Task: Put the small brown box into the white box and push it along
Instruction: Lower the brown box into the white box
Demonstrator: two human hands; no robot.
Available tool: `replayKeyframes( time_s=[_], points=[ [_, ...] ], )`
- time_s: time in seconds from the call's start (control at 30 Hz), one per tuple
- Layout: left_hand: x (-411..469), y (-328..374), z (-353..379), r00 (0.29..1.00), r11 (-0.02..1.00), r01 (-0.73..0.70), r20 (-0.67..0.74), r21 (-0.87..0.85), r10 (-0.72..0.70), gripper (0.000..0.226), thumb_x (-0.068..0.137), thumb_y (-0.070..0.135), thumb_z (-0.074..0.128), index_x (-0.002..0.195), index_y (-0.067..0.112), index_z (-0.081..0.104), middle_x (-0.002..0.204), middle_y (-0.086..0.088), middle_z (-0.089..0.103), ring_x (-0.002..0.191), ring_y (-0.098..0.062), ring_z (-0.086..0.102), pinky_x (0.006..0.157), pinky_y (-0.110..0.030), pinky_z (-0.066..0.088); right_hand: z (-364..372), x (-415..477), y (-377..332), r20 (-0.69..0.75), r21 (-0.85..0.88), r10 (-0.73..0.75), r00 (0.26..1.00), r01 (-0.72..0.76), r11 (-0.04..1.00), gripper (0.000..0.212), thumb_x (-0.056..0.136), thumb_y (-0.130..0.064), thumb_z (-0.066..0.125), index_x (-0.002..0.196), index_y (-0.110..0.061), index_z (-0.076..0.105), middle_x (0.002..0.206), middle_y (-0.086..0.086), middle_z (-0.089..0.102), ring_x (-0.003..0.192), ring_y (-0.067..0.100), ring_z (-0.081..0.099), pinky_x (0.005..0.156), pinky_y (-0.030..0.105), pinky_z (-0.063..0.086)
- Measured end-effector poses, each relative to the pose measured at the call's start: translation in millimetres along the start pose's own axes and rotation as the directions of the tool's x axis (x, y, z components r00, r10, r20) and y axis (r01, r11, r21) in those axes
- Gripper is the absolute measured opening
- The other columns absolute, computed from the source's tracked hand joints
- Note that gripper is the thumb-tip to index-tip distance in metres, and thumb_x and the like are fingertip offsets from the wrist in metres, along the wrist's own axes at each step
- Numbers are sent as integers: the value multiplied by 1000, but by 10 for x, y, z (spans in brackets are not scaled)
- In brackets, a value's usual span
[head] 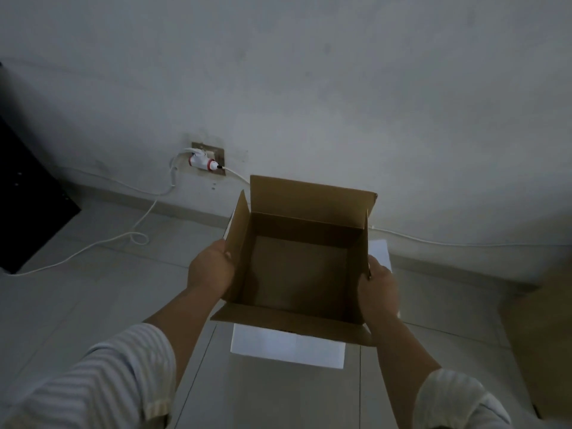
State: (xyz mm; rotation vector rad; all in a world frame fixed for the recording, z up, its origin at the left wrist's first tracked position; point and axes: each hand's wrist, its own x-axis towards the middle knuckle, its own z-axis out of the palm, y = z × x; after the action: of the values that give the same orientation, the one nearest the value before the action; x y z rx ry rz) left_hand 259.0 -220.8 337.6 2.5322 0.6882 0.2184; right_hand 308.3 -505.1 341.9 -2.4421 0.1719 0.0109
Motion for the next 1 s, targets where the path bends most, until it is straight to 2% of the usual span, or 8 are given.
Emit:
replayKeyframes(
  time_s=[0.1,0.33,0.47,0.53,0.6,0.67,0.87,1.0],
  points=[
    [218,-104,433,999,1000,-10,-44,-18,9,19,97,12,42,104,7,59,87,-13,63,72,-21,51,64,-31,39,354,278,195,-45,-18,-32,998,31,999,32,96,-13,39,126,-18,49,111,11,63,97,29,61,90,44,52],
    [533,-361,1297,994,1000,-3,-113,-13,2,16,98,16,42,100,9,56,83,-9,58,72,-23,54,64,-32,41,1017,755,679,-91,-40,-59,994,55,998,37,96,-17,42,133,-18,44,123,11,59,107,31,59,93,43,49],
    [525,-586,1852,994,999,6,-110,-44,-10,16,98,16,41,100,10,55,83,-9,59,72,-23,55,62,-31,40,1417,863,1055,-105,-75,-73,992,65,995,35,96,-16,42,131,-18,46,117,12,61,100,30,61,88,40,51],
    [512,-719,2151,995,998,12,-102,-66,-19,17,98,16,40,104,11,55,84,-9,59,76,-24,56,65,-33,44,1642,910,1259,-114,-81,-70,991,61,995,34,96,-16,41,129,-18,48,113,11,63,96,30,62,87,39,52],
    [514,-837,2425,994,997,5,-109,-71,-13,17,98,16,40,105,11,55,89,-11,60,81,-26,57,70,-36,48,1852,956,1451,-117,-63,-71,991,63,996,33,96,-16,41,127,-19,49,111,10,64,94,29,63,86,40,53],
    [529,-920,2651,991,996,-22,-131,-89,10,18,99,17,38,103,10,54,91,-13,61,78,-26,55,69,-36,45,2038,1001,1619,-122,-32,-66,990,63,997,33,95,-16,41,127,-20,50,112,9,65,95,29,63,88,42,55],
    [570,-1040,3086,981,990,-32,-194,-139,4,23,100,16,35,109,8,55,98,-15,64,79,-25,52,69,-34,40,2331,1111,1933,-93,10,-98,991,99,995,38,93,-7,42,128,-20,48,108,12,65,92,30,63,83,40,55],
    [600,-1070,3189,984,985,-30,-179,-169,-1,24,99,14,35,114,10,54,103,-17,65,80,-25,52,70,-34,39,2377,1125,2016,-64,-36,-126,990,124,992,50,93,-2,42,139,-21,35,118,14,61,100,32,61,90,43,54]
  ],
)
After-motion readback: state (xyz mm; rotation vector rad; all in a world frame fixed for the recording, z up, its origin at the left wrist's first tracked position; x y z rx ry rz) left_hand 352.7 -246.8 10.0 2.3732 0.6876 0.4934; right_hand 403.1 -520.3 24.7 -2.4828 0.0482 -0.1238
